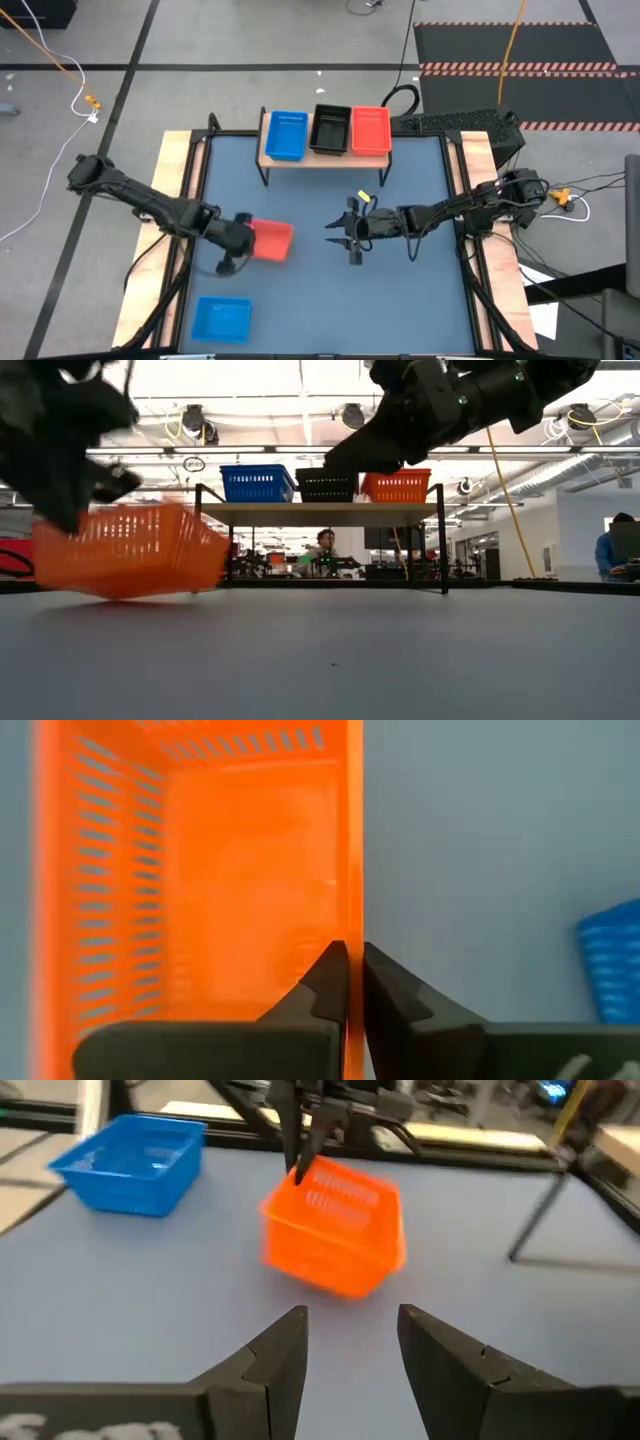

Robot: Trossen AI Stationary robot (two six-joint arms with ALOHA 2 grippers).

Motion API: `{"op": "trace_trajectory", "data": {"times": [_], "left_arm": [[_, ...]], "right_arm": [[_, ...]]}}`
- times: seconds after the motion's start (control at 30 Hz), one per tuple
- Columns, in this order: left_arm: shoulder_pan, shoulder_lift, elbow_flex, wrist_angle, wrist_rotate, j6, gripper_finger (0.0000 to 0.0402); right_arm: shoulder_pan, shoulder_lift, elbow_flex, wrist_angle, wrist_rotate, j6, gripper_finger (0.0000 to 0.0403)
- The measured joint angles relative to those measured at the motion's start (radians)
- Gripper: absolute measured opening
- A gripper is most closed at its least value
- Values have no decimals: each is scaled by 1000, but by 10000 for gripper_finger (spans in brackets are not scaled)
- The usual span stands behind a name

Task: Stack baskets on shelf by color
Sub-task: Stack the orange bin on the stacked orange bins on the shelf

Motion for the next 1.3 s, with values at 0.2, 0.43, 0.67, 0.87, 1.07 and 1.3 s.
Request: {"op": "trace_trajectory", "data": {"times": [0.2, 0.43, 0.67, 0.87, 1.07, 1.3], "left_arm": [[-58, 0, 1, 283, 1, 220, 20], [-36, 40, 13, 292, -6, 295, 16], [-39, 99, 12, 301, -6, 348, 8], [-33, 113, 12, 361, -19, 427, 19], [-6, 113, 12, 398, -16, 441, 9], [40, 111, 12, 401, -151, 262, 77]], "right_arm": [[20, 67, 127, -118, 1, -61, 153], [27, 160, 378, -389, -136, -189, 159], [26, 172, 449, -467, -255, -226, 191], [12, 257, 452, -446, -310, -226, 197], [12, 313, 470, -442, -331, -195, 175], [13, 269, 470, -539, -337, -104, 35]]}}
